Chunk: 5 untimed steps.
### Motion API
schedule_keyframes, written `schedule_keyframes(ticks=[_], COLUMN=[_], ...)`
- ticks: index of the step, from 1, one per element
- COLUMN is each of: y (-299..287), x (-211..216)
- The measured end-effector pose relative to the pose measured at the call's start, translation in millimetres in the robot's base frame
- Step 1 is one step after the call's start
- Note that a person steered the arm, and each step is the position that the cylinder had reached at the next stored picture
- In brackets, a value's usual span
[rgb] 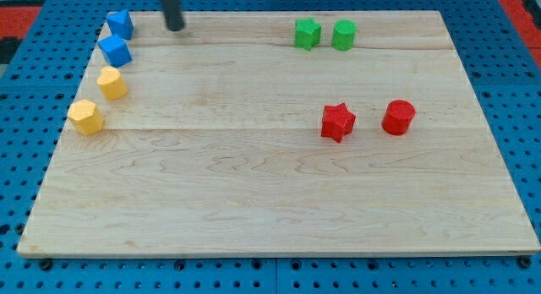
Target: Nudge the green blocks
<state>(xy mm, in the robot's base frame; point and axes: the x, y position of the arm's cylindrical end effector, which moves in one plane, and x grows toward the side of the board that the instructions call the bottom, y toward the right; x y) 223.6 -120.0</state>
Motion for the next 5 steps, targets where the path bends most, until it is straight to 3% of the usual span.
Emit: schedule_keyframes(ticks=[2,3,4,5], y=[179.1,216.4,216.4,216.4], x=[-10.7,15.8,30.7,20.4])
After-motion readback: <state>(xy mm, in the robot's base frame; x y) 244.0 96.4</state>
